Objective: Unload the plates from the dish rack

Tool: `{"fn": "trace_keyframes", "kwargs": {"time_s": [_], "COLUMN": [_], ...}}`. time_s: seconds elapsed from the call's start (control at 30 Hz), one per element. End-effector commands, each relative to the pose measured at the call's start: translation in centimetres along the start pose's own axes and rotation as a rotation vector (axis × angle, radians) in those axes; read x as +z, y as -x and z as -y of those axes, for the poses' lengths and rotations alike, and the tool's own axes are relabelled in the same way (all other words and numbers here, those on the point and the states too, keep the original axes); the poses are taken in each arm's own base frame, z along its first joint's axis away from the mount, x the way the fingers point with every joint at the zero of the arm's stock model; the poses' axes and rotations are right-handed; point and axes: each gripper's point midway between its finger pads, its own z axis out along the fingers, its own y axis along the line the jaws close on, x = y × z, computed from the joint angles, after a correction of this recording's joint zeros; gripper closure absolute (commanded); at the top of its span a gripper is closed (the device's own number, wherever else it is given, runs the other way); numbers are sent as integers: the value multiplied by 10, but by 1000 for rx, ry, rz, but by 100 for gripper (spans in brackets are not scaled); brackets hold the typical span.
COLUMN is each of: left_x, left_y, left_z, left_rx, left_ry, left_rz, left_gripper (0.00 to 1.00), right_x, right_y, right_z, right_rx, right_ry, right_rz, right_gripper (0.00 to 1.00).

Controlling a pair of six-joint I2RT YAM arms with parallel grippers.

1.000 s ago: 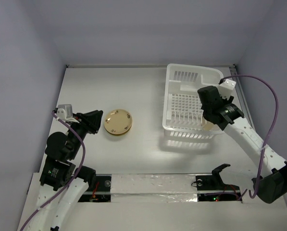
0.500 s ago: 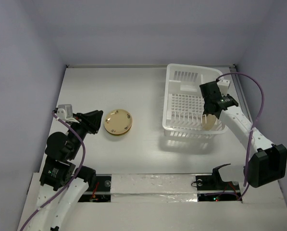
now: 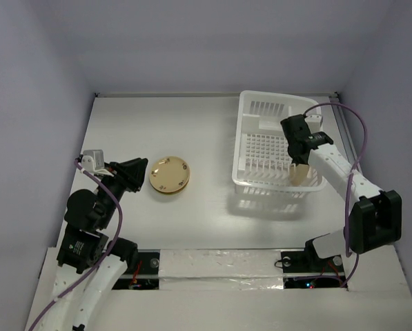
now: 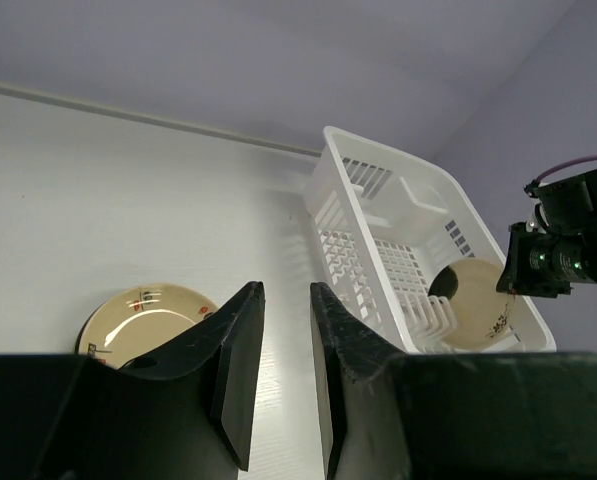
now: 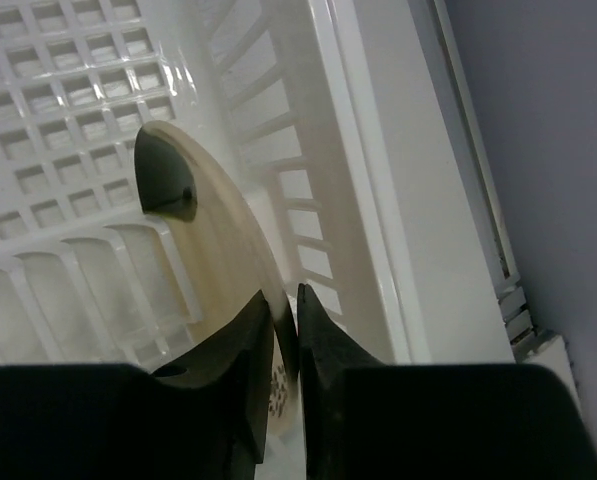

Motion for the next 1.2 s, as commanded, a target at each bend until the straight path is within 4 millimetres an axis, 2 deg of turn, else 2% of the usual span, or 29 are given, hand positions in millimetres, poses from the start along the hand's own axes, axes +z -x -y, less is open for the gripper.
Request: {"fn": "trace_keyframes", "kwargs": {"time_s": [0.0, 0.13, 0.2, 0.27, 0.43, 0.6, 0.67, 0.7, 0.9, 0.93, 0.97, 1.03, 1.07, 1.1, 1.13, 1.17], "left_x": [0, 0, 0, 0, 0, -1, -1, -1, 0, 0, 0, 0, 1, 1, 1, 1], "left_y": [6, 8, 8, 8, 7, 7, 7, 7, 7, 6, 7, 8, 7, 7, 7, 7], "left_z": [6, 8, 8, 8, 8, 7, 7, 7, 6, 6, 6, 6, 5, 5, 4, 3], "left_rx": [5, 6, 4, 4, 6, 6, 6, 5, 5, 5, 5, 5, 5, 5, 5, 7], "left_ry": [-35, -42, -42, -41, -41, -39, -39, -38, -34, -33, -33, -32, -28, -26, -21, -17], "left_rz": [34, 41, 41, 39, 37, 37, 37, 37, 36, 35, 38, 39, 37, 37, 38, 36], "left_gripper": [77, 77, 77, 77, 77, 77, 77, 77, 77, 77, 77, 77, 77, 77, 77, 77], "right_x": [-11, -16, -17, -14, -19, -31, -40, -46, -80, -91, -98, -118, -129, -141, -152, -156], "right_y": [28, 31, 33, 32, 34, 47, 53, 62, 84, 92, 96, 106, 110, 107, 117, 110], "right_z": [13, 27, 28, 29, 30, 31, 26, 30, 34, 34, 30, 3, -4, -30, -46, -64], "right_rx": [43, -12, -18, -38, -100, -110, -105, -76, -4, 34, 45, 53, 64, 45, 85, 78], "right_ry": [-37, -93, -92, -111, -166, -203, -189, -195, -160, -125, -92, 48, 122, 269, 368, 451], "right_rz": [58, 57, 60, 48, 52, 90, 119, 142, 229, 259, 279, 349, 378, 377, 415, 413], "right_gripper": [84, 93, 94, 100, 100, 100, 100, 100, 100, 100, 100, 100, 100, 100, 100, 100]}}
